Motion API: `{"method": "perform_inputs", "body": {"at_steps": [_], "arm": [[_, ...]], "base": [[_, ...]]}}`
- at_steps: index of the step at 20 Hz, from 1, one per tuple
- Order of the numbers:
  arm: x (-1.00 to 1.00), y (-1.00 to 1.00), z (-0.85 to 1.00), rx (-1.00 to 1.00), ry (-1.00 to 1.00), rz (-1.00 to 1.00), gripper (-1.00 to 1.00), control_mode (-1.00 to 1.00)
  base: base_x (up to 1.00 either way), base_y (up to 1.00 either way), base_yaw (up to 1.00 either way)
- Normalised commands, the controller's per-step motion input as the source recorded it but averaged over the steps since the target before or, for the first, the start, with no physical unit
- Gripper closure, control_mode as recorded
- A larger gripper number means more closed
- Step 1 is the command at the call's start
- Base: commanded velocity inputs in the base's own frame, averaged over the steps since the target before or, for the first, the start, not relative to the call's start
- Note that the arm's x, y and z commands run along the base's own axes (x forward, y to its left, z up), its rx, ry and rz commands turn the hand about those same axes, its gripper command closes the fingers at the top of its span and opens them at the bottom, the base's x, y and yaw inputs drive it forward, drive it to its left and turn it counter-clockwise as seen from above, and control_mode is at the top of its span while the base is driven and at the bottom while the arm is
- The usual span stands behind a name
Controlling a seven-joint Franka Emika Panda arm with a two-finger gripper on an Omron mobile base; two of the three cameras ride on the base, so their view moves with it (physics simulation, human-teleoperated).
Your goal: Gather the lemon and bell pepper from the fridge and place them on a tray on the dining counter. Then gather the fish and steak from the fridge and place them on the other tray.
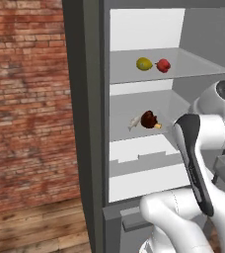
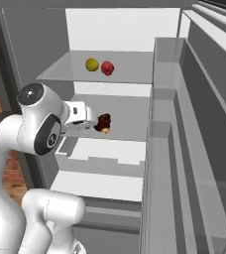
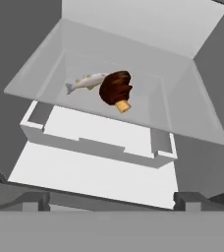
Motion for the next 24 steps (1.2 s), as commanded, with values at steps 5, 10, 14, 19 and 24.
{"method": "perform_inputs", "body": {"at_steps": [5, 10, 14, 19, 24], "arm": [[0.45, 0.00, -0.33, -0.02, 0.07, 0.02, -1.00, -1.00], [0.39, 0.00, -0.40, 0.00, 0.00, 0.04, -1.00, -1.00], [0.37, -0.03, -0.33, 0.00, 0.00, 0.02, -1.00, -1.00], [0.38, -0.10, -0.19, -0.01, 0.03, 0.00, -1.00, -1.00], [0.44, -0.07, -0.14, -0.02, 0.09, 0.00, -1.00, -1.00]], "base": [[0.00, 0.00, 0.00], [0.00, 0.00, 0.00], [0.00, 0.00, 0.00], [0.00, 0.00, 0.00], [0.00, 0.00, 0.00]]}}
